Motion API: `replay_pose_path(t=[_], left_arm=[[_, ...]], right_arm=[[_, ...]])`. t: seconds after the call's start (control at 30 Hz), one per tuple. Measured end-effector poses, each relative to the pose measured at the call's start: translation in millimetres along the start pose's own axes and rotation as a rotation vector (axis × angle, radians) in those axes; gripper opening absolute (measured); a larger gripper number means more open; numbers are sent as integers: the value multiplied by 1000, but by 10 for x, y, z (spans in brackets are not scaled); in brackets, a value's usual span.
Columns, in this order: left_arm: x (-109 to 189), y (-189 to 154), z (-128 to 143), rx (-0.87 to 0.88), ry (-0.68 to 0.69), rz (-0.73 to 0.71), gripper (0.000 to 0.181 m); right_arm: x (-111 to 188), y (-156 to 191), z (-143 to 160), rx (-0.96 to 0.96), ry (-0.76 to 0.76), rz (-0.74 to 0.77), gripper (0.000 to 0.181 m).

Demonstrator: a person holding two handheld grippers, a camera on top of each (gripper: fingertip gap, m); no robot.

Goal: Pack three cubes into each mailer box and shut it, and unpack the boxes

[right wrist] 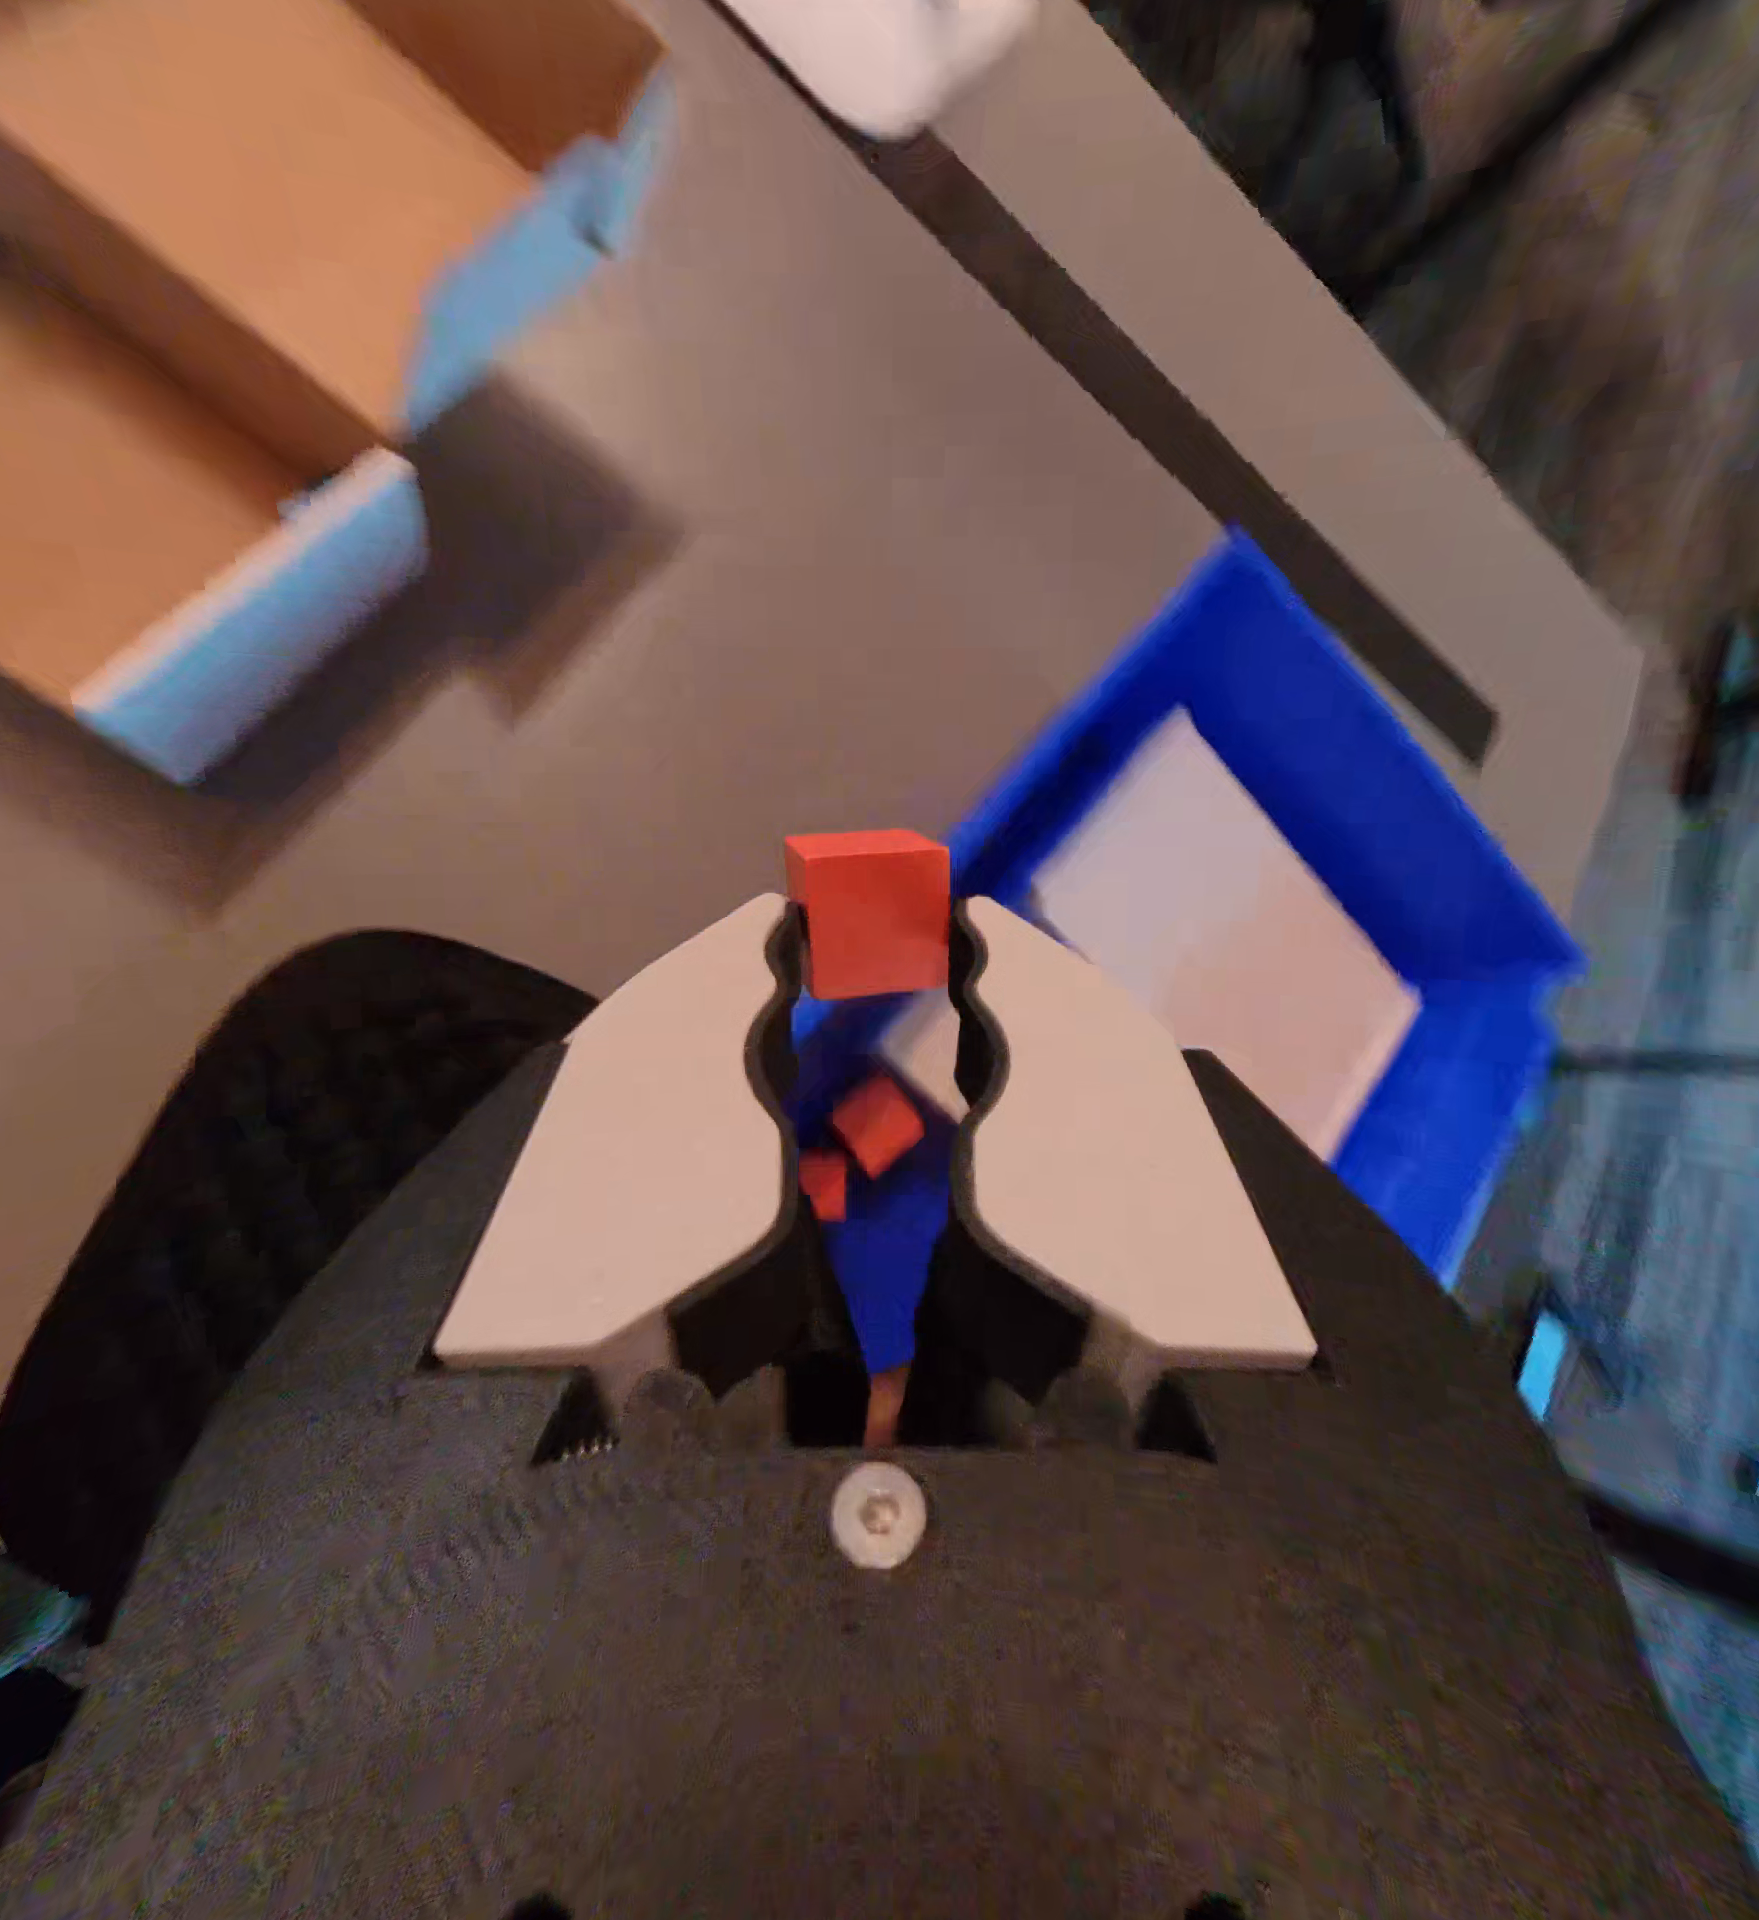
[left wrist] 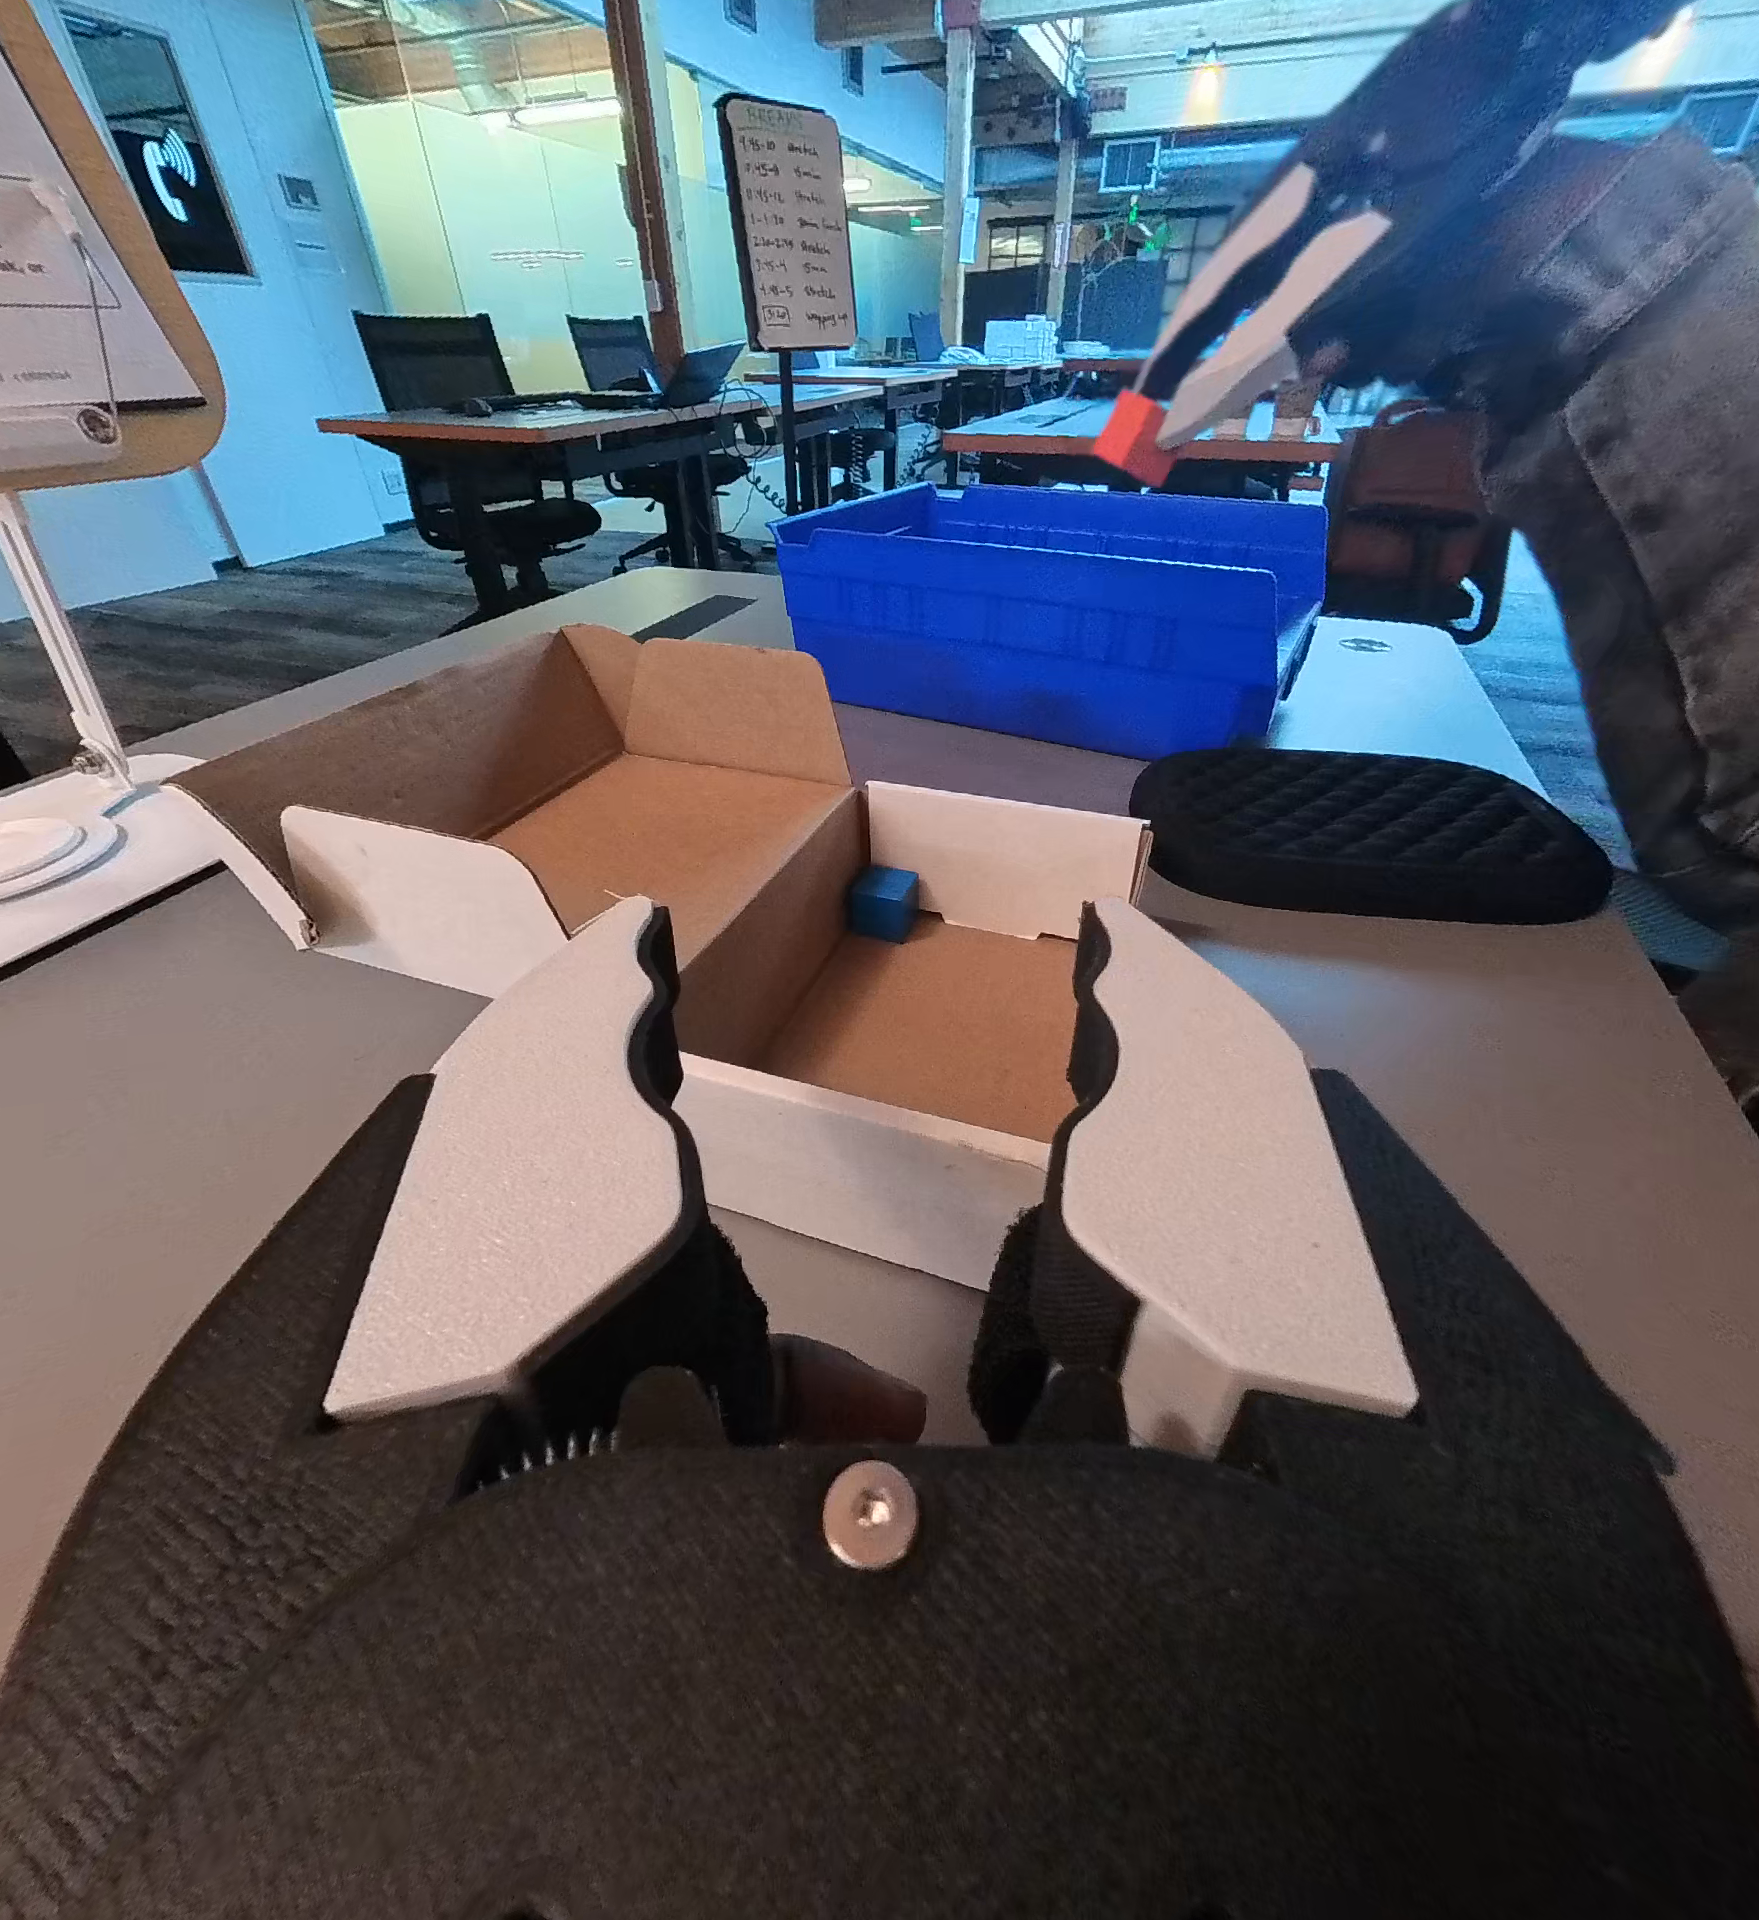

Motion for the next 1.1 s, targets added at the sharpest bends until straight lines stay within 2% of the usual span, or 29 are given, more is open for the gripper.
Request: replay_pose_path(t=[0.03,0.13,0.27,0.5,0.63,0.8,0.9,1.03,1.1], left_arm=[[0,1,1,0,0,-1,73],[-2,4,2,3,2,-3,73],[1,7,2,5,-1,-8,73],[3,10,3,7,-3,-7,73],[4,9,3,5,-4,-7,73],[0,7,3,2,-1,-5,73],[-2,8,5,0,2,-7,73],[-3,10,5,1,2,-6,73],[-4,7,5,-4,4,-6,73]], right_arm=[[34,-81,135,-67,29,25,27],[46,-252,506,-237,127,76,27],[-133,-429,883,-398,266,75,27],[-615,-639,1242,-523,434,-2,27],[-769,-683,1348,-564,506,-1,29],[-783,-681,1335,-572,510,20,41],[-648,-644,1251,-580,501,77,50],[-275,-414,828,-479,370,153,55],[-121,-189,487,-333,233,87,54]])
Point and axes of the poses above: each gripper's, where its closed fingertips meet, x back along the fingers, z out of its underside, y = z × x across the jaws, the point moved 10 cm from there along x, back along the fingers, and after that the axes turned 4 degrees about y, right-handed, at the moved point
